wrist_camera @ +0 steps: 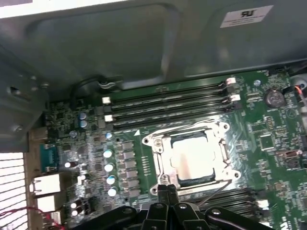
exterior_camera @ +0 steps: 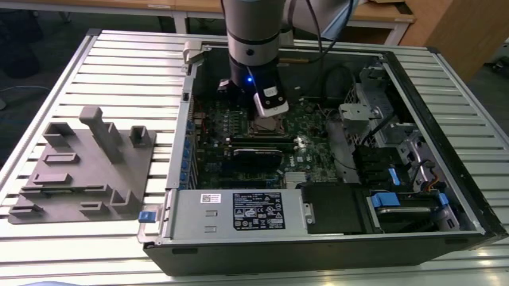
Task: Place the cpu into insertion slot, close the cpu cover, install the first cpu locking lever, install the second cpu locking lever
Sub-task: 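Install the second cpu locking lever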
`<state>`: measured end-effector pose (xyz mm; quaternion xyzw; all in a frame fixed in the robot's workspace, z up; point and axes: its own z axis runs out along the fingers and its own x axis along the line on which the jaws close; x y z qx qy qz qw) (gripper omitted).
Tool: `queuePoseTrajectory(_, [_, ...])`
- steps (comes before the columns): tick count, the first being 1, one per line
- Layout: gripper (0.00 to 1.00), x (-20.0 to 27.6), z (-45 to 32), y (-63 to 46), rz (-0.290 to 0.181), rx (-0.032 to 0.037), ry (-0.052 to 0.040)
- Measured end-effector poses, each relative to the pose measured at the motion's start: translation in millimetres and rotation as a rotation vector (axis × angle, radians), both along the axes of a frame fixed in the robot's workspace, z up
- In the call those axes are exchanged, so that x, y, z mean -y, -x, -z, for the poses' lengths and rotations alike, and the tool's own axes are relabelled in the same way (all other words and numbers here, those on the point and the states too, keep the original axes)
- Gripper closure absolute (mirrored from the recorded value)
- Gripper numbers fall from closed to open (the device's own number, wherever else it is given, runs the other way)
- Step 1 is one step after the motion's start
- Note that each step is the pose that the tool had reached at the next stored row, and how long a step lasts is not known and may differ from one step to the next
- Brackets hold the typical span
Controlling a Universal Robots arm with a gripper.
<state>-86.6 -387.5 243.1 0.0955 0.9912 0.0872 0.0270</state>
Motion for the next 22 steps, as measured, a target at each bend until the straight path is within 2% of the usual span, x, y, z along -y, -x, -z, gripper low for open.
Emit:
queuePoseTrajectory(5, [0.89,0.1,-0.6,-11.1,0.0,-0.0061,0.0017])
queuePoseTrajectory(9, [0.89,2.4,-1.0,-17.3,0.0,-0.011,0.0016])
queuePoseTrajectory(17, [0.89,13.8,-1.0,-18.4,0.0,-0.0115,0.0017])
queuePoseTrajectory(22, [0.89,15.0,4.6,-16.8,0.0,-0.0114,0.0034])
